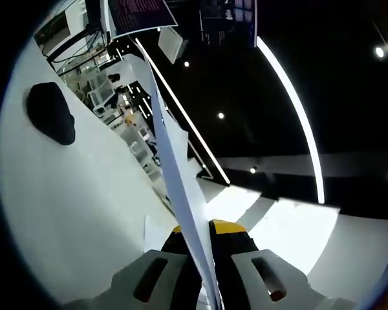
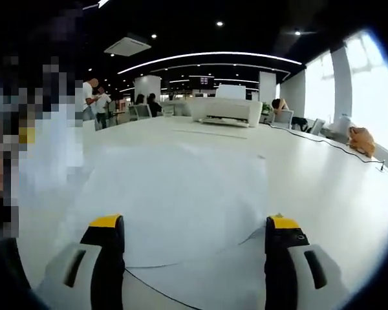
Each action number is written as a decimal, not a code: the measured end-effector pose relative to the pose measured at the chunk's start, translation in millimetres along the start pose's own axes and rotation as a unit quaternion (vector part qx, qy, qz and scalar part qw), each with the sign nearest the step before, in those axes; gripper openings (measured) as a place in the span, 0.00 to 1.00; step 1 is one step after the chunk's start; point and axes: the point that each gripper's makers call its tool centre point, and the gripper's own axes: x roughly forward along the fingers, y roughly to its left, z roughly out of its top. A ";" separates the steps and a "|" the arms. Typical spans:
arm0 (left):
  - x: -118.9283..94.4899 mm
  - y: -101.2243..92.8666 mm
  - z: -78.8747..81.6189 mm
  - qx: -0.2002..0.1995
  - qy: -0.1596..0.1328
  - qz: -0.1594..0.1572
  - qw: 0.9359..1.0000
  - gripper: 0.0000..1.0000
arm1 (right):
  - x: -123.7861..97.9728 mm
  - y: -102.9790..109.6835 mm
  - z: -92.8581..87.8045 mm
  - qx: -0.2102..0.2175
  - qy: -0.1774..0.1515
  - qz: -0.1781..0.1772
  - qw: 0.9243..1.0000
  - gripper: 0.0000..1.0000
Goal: Organize the stack of printing papers by aligning and flattening the scattered papers on the table
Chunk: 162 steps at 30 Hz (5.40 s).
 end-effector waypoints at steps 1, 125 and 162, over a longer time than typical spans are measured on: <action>0.0 0.0 0.0 0.001 0.000 0.000 1.000 0.06 | -0.1 0.5 0.4 -0.003 -0.001 0.001 1.000 0.83; -1.3 6.4 -6.7 0.027 0.017 0.030 0.999 0.07 | -29.5 25.6 67.2 0.058 -0.115 0.096 0.987 0.00; -1.4 4.0 -10.0 0.038 0.023 0.028 0.999 0.07 | -50.4 75.3 171.3 0.044 -0.211 0.171 0.961 0.00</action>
